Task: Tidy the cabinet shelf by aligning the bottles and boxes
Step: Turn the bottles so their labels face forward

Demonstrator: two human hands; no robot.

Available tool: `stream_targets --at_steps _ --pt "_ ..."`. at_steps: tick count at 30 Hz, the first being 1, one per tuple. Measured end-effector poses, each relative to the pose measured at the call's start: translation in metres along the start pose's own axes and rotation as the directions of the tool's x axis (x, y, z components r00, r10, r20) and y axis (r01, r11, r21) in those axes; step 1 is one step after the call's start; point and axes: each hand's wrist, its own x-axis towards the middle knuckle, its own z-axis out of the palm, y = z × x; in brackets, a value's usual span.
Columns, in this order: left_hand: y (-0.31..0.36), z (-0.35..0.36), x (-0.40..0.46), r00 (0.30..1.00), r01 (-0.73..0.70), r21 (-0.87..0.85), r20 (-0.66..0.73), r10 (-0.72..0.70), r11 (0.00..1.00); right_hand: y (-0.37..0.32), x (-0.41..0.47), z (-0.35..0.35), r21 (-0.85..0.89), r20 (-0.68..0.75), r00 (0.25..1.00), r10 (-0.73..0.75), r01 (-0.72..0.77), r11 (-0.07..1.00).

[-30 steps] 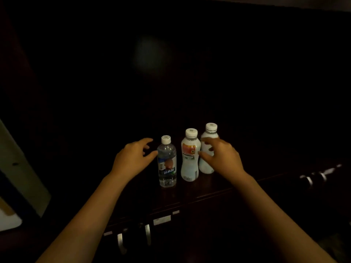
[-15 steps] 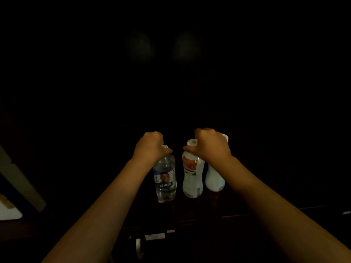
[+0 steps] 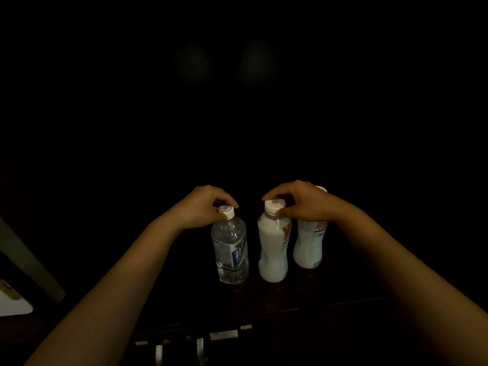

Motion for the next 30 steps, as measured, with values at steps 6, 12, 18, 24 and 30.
stream_targets --at_steps 6,12,18,24,30 --pt "0.009 0.017 -0.005 0.946 0.173 0.161 -0.302 -0.119 0.972 -0.007 0.001 0.026 -0.27 -0.385 0.913 0.135 -0.251 0.93" --pt "0.008 0.021 -0.002 0.956 0.113 0.102 -0.281 -0.08 0.988 -0.014 0.003 0.027 -0.194 -0.294 0.953 0.079 -0.14 0.971" --pt "-0.001 0.018 -0.002 0.987 -0.002 -0.028 -0.158 -0.002 1.0 -0.012 -0.003 0.015 -0.068 -0.108 0.994 0.022 -0.029 0.997" --pt "-0.007 0.023 -0.006 0.984 0.023 -0.084 -0.175 -0.038 0.996 -0.009 -0.001 0.027 -0.054 -0.349 0.924 0.154 -0.184 0.981" --pt "-0.009 0.022 -0.005 0.981 0.025 -0.141 -0.188 -0.051 0.99 -0.002 -0.002 0.02 0.044 -0.221 0.967 0.126 -0.119 0.992"
